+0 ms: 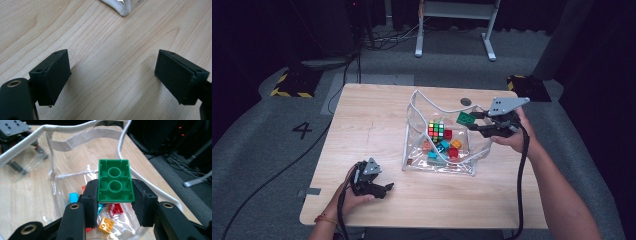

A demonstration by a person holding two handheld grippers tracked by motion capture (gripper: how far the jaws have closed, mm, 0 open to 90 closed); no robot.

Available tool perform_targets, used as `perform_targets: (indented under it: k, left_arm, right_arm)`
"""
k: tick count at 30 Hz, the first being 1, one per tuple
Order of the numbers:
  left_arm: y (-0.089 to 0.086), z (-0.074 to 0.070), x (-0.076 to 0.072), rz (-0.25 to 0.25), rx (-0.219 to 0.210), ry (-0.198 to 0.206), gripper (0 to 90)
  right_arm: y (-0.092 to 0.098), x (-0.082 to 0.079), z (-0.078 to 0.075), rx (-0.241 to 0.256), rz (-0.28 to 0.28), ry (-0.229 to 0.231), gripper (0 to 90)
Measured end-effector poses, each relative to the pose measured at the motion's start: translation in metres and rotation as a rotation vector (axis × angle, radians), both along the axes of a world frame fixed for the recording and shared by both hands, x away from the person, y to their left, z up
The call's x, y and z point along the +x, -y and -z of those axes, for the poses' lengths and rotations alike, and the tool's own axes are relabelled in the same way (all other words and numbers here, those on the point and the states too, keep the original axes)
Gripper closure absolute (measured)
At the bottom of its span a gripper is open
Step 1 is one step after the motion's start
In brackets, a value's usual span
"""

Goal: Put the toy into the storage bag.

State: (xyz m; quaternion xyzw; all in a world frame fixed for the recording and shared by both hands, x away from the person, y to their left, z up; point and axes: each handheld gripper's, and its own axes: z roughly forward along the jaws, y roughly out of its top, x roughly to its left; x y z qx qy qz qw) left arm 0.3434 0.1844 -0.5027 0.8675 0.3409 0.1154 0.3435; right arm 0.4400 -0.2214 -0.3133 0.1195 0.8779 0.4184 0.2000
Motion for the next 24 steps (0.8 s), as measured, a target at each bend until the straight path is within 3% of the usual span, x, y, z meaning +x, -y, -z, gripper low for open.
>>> perform_targets:
  k: [3, 9, 15, 18, 21, 24]
  left_arm:
    - [0.000, 0.000, 0.000, 0.000, 0.000, 0.000, 13.3]
    - [0.000, 0.000, 0.000, 0.001, 0.001, 0.000, 13.3]
    - [0.000, 0.000, 0.000, 0.001, 0.000, 0.000, 13.3]
    - [0.000, 0.000, 0.000, 0.001, 0.000, 0.000, 13.3]
    - [0.000, 0.000, 0.000, 0.001, 0.000, 0.000, 13.3]
    - [0.000, 0.000, 0.000, 0.001, 0.001, 0.002, 13.3]
  right_arm:
    - [-0.009, 0.002, 0.002, -0.026, -0.035, -0.008, 59.1]
    - [-0.030, 0.010, 0.010, -0.150, -0.066, -0.035, 59.1]
    - [-0.045, 0.018, 0.019, -0.288, -0.058, -0.090, 59.1]
    - [-0.049, 0.024, 0.022, -0.326, -0.062, -0.107, 59.0]
    - [-0.051, 0.027, 0.022, -0.376, -0.032, -0.152, 59.0]
    - [-0.056, 0.030, 0.027, -0.415, -0.043, -0.158, 59.0]
